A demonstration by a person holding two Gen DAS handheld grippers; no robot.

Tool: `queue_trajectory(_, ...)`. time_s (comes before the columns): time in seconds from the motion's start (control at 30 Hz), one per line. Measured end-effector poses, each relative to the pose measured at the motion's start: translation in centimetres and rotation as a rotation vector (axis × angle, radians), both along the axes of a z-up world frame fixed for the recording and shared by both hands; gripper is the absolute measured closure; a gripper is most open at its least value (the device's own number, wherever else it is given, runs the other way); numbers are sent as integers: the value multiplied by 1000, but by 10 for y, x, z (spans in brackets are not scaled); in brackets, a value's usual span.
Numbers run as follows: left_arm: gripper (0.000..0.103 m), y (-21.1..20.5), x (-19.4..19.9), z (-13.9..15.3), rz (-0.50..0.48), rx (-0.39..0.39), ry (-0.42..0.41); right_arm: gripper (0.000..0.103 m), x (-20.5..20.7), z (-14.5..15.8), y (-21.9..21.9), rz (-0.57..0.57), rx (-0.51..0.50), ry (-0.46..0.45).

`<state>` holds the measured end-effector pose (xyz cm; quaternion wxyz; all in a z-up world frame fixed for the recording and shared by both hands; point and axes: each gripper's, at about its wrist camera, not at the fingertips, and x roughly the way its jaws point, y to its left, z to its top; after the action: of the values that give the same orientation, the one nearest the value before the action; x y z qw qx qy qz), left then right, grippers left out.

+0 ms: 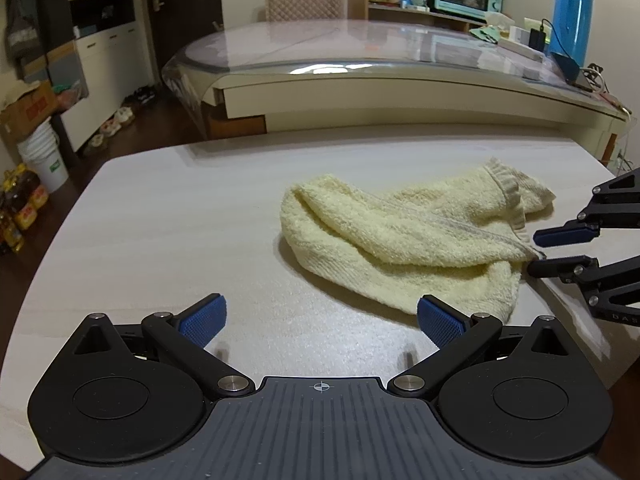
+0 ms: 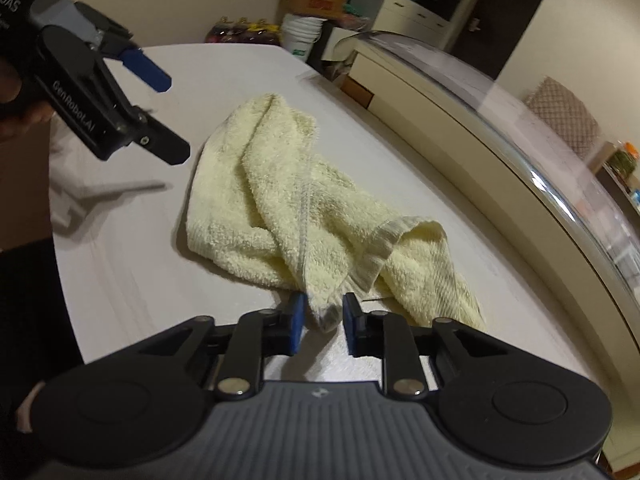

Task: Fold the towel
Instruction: 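Close the right gripper on an edge of the yellow towel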

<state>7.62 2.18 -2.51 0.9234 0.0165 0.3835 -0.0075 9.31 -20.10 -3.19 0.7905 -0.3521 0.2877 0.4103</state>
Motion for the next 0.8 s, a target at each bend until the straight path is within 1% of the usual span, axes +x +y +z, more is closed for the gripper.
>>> queue_trajectory(0.03, 0, 1, 0, 0, 0, 1, -1, 93, 1, 0, 1, 11, -7, -1)
queue_trajectory(0.17, 0, 2, 3, 1, -19, 5, -7, 96, 0, -1, -1, 49, -21, -9)
queue_trajectory(0.27, 0, 3, 5, 2, -60, 13, -9, 97, -2, 8, -9, 57, 11, 4)
queue_trajectory(0.43, 0, 6, 9, 7, -174, 3, -11, 97, -16, 33, -34, 50, 53, 5)
queue_trajectory(0.5, 0, 9, 14, 10, -215, 11, -14, 97, -26, 48, -49, 41, 66, 1)
queue_trajectory(0.6, 0, 11, 22, 16, -282, 4, -20, 97, -41, 63, -68, 27, 49, -25)
queue_trajectory(0.73, 0, 8, 27, 23, -392, -1, -27, 97, -52, 69, -86, -14, 47, -24)
queue_trajectory(0.77, 0, 6, 31, 25, -433, 0, -18, 97, -57, 69, -92, -29, 52, -19)
queue_trajectory(0.8, 0, 5, 33, 26, -452, -1, -11, 97, -62, 70, -99, -44, 57, -14)
